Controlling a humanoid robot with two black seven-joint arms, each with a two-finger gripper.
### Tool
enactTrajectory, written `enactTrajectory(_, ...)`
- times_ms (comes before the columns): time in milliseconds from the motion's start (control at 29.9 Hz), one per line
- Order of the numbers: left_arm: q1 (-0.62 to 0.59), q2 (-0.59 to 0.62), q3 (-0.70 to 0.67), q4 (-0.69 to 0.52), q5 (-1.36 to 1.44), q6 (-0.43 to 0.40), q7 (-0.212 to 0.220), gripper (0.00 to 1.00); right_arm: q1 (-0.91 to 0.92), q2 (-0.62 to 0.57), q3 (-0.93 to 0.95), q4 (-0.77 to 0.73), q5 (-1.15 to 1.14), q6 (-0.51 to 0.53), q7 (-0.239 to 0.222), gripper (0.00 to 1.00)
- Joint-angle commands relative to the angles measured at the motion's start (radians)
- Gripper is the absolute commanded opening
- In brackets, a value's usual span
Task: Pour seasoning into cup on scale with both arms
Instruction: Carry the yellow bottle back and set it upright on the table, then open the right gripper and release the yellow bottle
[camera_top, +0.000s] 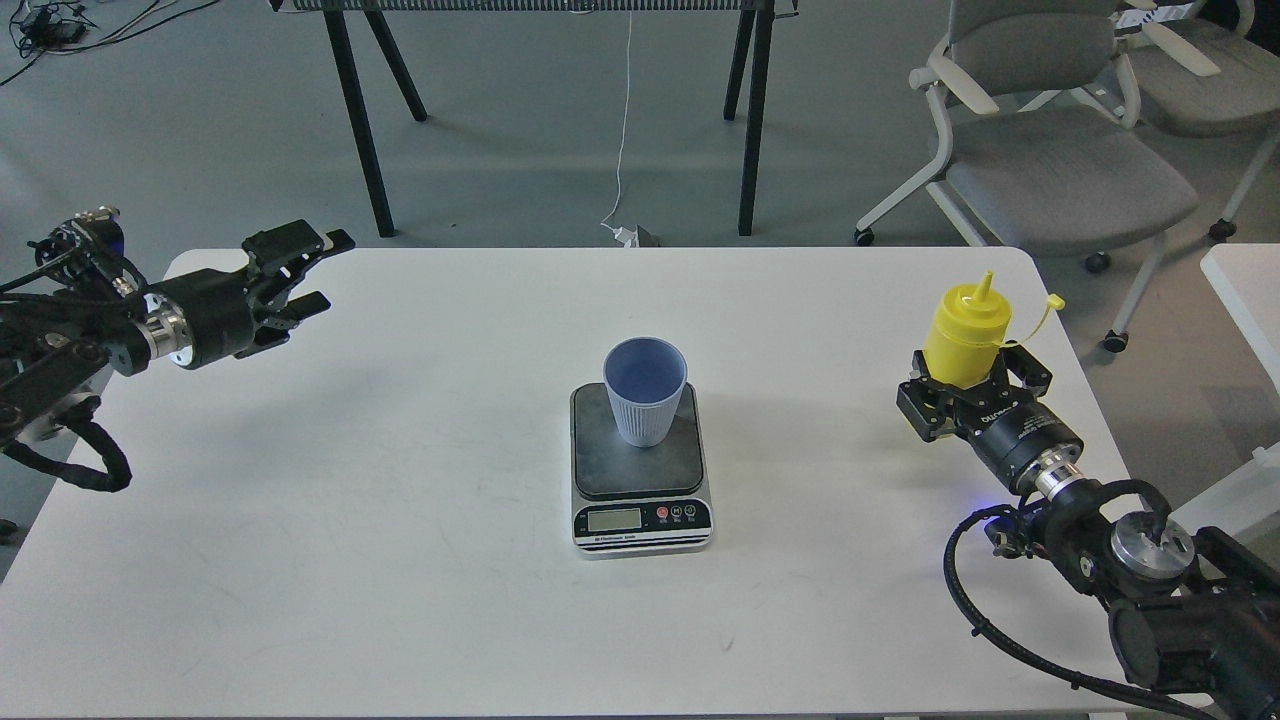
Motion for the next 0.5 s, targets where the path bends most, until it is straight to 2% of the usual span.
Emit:
enactTrajectory(0, 0.000, -0.002, 0.000, 0.000, 0.000, 0.000, 0.000, 0.99, 0.001, 0.000, -0.006, -0.010, -0.001, 0.000, 0.000, 0.09)
enactTrajectory(268, 0.008, -0.003, -0.001, 0.000, 0.000, 0.000, 0.000, 0.99, 0.001, 0.000, -0.006, -0.013, -0.007, 0.000, 0.000, 0.12)
enactTrajectory(468, 0.008, -0.003, -0.001, 0.000, 0.000, 0.000, 0.000, 0.99, 0.001, 0.000, -0.007, -0.008, -0.008, 0.000, 0.002, 0.19)
